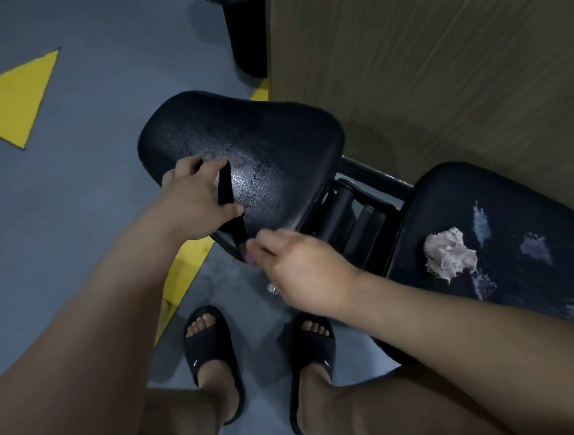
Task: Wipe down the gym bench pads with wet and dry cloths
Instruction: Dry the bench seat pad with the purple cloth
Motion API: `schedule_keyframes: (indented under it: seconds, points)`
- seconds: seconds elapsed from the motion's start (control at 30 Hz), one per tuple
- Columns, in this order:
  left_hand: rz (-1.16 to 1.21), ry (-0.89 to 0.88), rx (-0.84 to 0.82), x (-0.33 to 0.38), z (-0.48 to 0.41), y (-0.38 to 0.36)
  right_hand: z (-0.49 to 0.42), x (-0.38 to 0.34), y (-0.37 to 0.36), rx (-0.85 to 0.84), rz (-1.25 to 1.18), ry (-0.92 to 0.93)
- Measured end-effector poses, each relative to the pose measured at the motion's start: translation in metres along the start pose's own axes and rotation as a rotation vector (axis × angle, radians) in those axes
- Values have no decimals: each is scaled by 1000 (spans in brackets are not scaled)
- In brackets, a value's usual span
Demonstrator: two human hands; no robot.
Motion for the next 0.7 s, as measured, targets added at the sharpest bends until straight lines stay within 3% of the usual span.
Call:
schedule_keyframes:
  seconds: [0.13, 0.3, 0.5, 0.7]
  points:
    - [26, 13, -4, -11, -1, 0, -1, -11, -16, -111, 108, 113]
    - [49, -5, -8, -30, -1, 0, -2, 4, -9, -7, 58, 212]
    - [76, -53, -18, -42, 1, -3, -20, 16, -5, 42, 74, 120]
    - [103, -70, -12, -43, 2, -6, -61, 64, 20, 316, 115, -267]
Point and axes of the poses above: each hand's wrist, its own z-axis away from the middle knuckle, its own y-axis out of the back of the hand, x = y × z, the point moved 2 cm from there along -z, towards the middle knuckle
